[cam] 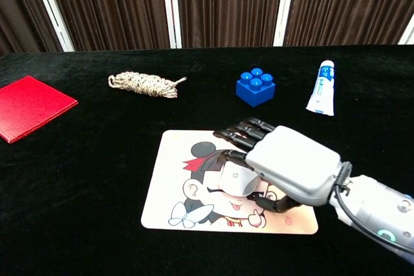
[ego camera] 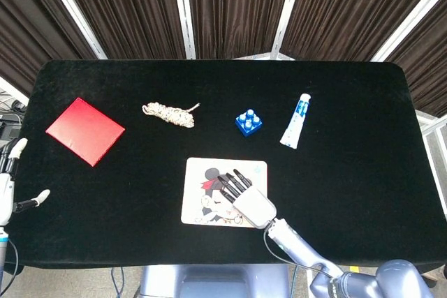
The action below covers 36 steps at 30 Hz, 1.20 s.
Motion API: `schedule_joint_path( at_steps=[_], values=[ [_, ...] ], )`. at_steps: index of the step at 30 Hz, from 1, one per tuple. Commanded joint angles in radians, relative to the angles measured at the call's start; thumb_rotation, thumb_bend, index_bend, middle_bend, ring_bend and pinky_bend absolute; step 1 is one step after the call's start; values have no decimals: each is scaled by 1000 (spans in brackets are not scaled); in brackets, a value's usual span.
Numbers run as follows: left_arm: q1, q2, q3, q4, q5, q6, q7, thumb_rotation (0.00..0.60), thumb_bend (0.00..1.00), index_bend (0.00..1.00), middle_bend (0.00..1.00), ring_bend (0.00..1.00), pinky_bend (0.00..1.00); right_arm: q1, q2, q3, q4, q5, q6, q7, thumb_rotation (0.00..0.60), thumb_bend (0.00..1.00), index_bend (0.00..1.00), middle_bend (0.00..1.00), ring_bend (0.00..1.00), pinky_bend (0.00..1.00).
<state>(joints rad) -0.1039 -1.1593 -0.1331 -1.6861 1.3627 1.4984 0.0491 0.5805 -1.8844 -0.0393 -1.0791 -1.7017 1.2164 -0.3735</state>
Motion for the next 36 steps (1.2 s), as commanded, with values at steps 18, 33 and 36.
schedule_joint_path(
  at_steps=[18, 33, 36],
  values=[
    [5, 3, 11, -11, 28, 14, 3, 600, 124, 0, 0, 0, 0, -119, 203, 81, -177, 113, 119, -101, 600, 1, 163, 0, 0, 0],
    [-1, -26, 32, 12, 60, 7, 24, 600, 124, 0, 0, 0, 0, -291, 370, 106, -230, 252, 215, 249, 600, 0, 140, 0, 0, 0],
    [-2, -30, 37, 17, 68, 5, 27, 600, 124, 0, 0, 0, 0, -321, 390, 102, -230, 263, 232, 286, 600, 0, 128, 0, 0, 0]
  ],
)
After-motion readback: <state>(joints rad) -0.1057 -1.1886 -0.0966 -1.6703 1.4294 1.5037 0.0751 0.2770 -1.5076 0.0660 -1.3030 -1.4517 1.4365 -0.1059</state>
